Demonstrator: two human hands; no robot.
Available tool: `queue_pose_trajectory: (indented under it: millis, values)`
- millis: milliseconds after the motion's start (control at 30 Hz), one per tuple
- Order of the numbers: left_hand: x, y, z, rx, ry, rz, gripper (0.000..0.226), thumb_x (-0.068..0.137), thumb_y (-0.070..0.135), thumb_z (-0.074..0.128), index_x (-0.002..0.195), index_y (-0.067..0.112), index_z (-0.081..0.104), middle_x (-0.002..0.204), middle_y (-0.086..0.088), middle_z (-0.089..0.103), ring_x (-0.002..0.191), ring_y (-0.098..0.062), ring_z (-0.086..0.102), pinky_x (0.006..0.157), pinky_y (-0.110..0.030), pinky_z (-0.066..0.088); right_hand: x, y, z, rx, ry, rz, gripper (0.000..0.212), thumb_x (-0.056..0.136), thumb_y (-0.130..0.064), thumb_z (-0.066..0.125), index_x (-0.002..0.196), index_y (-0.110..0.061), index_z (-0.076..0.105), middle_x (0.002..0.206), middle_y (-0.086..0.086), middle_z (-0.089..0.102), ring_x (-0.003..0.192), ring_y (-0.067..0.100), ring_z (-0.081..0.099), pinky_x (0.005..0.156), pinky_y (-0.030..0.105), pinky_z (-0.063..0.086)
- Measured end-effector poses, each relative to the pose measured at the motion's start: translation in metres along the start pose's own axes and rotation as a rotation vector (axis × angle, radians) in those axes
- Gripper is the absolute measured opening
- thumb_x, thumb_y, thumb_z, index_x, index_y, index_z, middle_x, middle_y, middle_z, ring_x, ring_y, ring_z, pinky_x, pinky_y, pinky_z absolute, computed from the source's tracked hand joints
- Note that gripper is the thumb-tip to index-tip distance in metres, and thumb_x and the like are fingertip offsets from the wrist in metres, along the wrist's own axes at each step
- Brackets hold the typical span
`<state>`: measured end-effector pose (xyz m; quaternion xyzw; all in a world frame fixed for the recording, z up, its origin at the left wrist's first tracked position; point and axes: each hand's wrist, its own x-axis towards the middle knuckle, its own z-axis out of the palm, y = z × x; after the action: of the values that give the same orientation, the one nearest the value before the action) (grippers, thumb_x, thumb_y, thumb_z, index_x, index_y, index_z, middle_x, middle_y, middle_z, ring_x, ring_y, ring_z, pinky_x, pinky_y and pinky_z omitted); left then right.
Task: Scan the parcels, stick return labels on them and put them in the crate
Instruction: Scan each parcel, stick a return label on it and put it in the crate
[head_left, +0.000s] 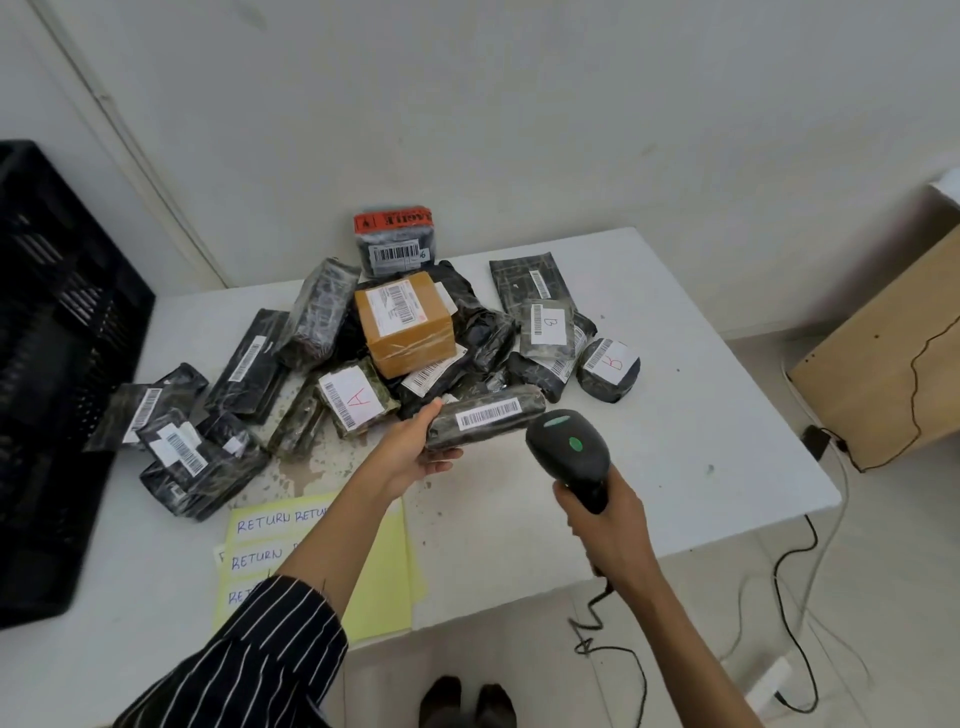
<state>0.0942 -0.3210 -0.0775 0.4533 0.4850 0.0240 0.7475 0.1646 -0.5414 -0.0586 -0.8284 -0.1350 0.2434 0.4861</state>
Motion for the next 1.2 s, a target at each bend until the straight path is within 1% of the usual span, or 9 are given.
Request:
queue_pose_trajectory:
  millis: [67, 167, 400, 667, 800, 900, 967, 1100, 1200]
  values:
    - [0.003, 0.001, 0.001, -0.001, 0.002, 0.004, 0.034, 0.094, 0.042, 0.051, 0.095, 0.011, 0.065, 0.082, -0.010, 0.068, 0.071, -0.021, 0.065, 0.067, -0.031, 0.050, -0.015, -0.009, 0.005, 0.052, -0.027, 0.008, 0.012, 0.084, -0.018, 0.067, 0.082, -0.022, 0.056, 0.064, -0.003, 0.060, 0.055, 0.012, 0.052, 0.050, 0.022, 0.041]
    - [0.005, 0.001, 0.003, 0.006, 0.008, 0.013, 0.033, 0.094, 0.042, 0.050, 0.093, 0.013, 0.064, 0.081, -0.009, 0.068, 0.071, -0.021, 0.065, 0.068, -0.030, 0.049, -0.033, -0.014, 0.012, 0.067, -0.045, 0.032, 0.010, 0.084, -0.019, 0.066, 0.080, -0.013, 0.059, 0.066, 0.012, 0.062, 0.057, 0.014, 0.054, 0.049, 0.019, 0.043]
    - [0.010, -0.006, 0.005, 0.029, 0.020, 0.024, 0.035, 0.093, 0.044, 0.051, 0.103, 0.012, 0.063, 0.090, -0.010, 0.069, 0.071, -0.019, 0.065, 0.067, -0.029, 0.050, -0.050, -0.018, 0.018, 0.067, -0.066, 0.058, 0.018, 0.086, -0.019, 0.064, 0.080, -0.003, 0.059, 0.071, 0.020, 0.062, 0.059, 0.016, 0.054, 0.047, 0.014, 0.041]
    - [0.011, -0.010, 0.006, 0.042, -0.001, 0.025, 0.037, 0.093, 0.046, 0.050, 0.099, 0.013, 0.065, 0.087, -0.008, 0.070, 0.073, -0.019, 0.067, 0.067, -0.029, 0.050, -0.055, -0.019, 0.018, 0.024, -0.077, 0.026, 0.015, 0.086, -0.021, 0.063, 0.081, -0.008, 0.058, 0.071, 0.017, 0.063, 0.059, 0.015, 0.054, 0.045, 0.016, 0.042]
    - [0.011, -0.014, 0.004, 0.042, 0.001, 0.023, 0.037, 0.094, 0.044, 0.051, 0.106, 0.011, 0.065, 0.086, -0.009, 0.070, 0.071, -0.021, 0.067, 0.063, -0.029, 0.051, -0.048, -0.012, 0.017, 0.040, -0.007, -0.015, 0.012, 0.086, -0.022, 0.065, 0.084, -0.018, 0.054, 0.064, -0.002, 0.058, 0.055, 0.011, 0.052, 0.048, 0.015, 0.041]
    - [0.008, -0.023, -0.001, 0.071, 0.012, 0.020, 0.039, 0.095, 0.042, 0.050, 0.111, 0.009, 0.062, 0.083, -0.011, 0.069, 0.064, -0.020, 0.066, 0.060, -0.029, 0.052, -0.022, 0.009, 0.013, -0.133, 0.017, -0.054, 0.022, 0.088, -0.028, 0.062, 0.096, -0.018, 0.044, 0.076, -0.004, 0.060, 0.070, 0.019, 0.060, 0.063, 0.027, 0.047]
    - [0.006, -0.034, -0.004, 0.083, 0.015, 0.002, 0.040, 0.095, 0.043, 0.048, 0.112, 0.009, 0.060, 0.083, -0.011, 0.069, 0.062, -0.020, 0.065, 0.060, -0.030, 0.053, 0.007, 0.035, 0.013, -0.404, 0.042, -0.103, 0.026, 0.090, -0.030, 0.057, 0.097, -0.014, 0.038, 0.085, 0.004, 0.062, 0.082, 0.031, 0.059, 0.072, 0.038, 0.039]
    - [0.005, -0.061, -0.009, 0.064, 0.001, -0.052, 0.048, 0.095, 0.045, 0.047, 0.120, 0.004, 0.053, 0.093, -0.017, 0.068, 0.063, -0.024, 0.065, 0.056, -0.031, 0.056, 0.059, 0.069, 0.013, -0.854, 0.116, -0.114, 0.034, 0.093, -0.030, 0.051, 0.110, -0.002, 0.042, 0.103, 0.018, 0.059, 0.095, 0.037, 0.055, 0.076, 0.041, 0.036]
    - [0.003, -0.075, -0.007, 0.076, 0.012, -0.058, 0.052, 0.094, 0.044, 0.050, 0.123, 0.001, 0.048, 0.105, -0.021, 0.065, 0.062, -0.026, 0.066, 0.054, -0.031, 0.056, 0.082, 0.079, 0.014, -0.987, 0.171, -0.139, 0.035, 0.087, -0.024, 0.063, 0.102, 0.004, 0.049, 0.091, 0.024, 0.059, 0.084, 0.039, 0.057, 0.069, 0.040, 0.038]
